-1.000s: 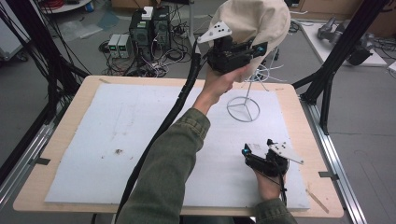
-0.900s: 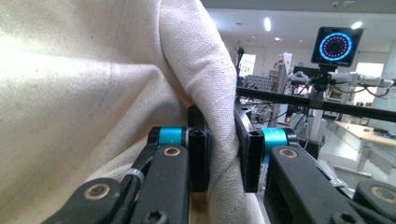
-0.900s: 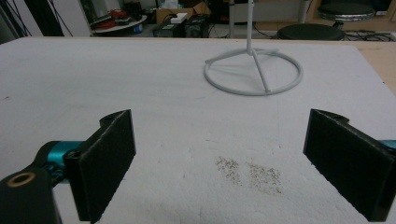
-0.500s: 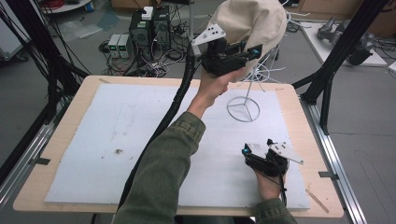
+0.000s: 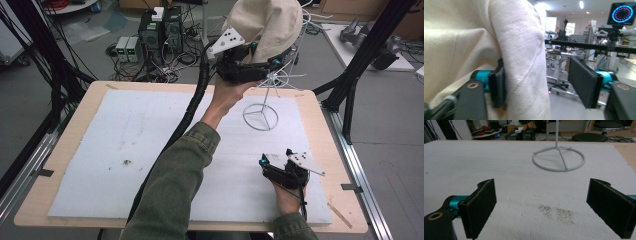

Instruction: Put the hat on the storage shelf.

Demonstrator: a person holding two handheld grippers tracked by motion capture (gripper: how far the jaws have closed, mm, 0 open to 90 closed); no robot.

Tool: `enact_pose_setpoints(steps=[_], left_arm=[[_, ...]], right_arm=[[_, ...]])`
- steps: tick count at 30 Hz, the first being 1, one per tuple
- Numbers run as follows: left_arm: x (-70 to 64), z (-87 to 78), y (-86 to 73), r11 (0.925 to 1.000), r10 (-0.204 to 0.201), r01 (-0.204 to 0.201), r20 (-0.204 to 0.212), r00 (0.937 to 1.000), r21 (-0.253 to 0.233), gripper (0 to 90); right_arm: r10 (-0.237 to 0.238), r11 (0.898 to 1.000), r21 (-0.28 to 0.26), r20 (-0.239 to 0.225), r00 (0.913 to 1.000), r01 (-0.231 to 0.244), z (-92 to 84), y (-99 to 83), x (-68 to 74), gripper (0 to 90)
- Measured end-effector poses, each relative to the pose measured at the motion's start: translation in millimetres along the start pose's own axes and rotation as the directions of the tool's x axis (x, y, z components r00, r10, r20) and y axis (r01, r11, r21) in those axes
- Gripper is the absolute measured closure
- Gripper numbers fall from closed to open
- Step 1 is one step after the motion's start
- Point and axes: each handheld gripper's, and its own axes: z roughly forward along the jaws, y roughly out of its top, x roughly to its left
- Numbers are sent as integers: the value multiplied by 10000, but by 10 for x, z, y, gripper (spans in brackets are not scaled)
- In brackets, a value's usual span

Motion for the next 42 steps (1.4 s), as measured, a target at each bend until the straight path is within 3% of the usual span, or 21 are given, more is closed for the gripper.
enact_pose_setpoints(steps=[10,14,21,34,42], left_arm=[[10,-75,-32,9991,177,-195,-471,9987,-373,278],[-18,-105,-53,9974,480,-521,-821,9955,-495,273],[-28,-180,-49,9943,640,-732,-1153,9913,-773,266],[77,-497,-47,9902,503,-708,-1658,9849,-1202,268],[82,-728,-4,9891,796,-1007,-1857,9794,-1070,271]], right_arm=[[-9,10000,13,-10,10000,9,3,0,-2,80],[-42,10000,-7,-8,10000,42,2,-1,1,80],[-30,10000,8,-8,10000,30,3,0,-2,80],[3,10000,15,-8,10000,-3,10,0,4,80],[-23,10000,16,22,10000,23,13,0,4,80]])
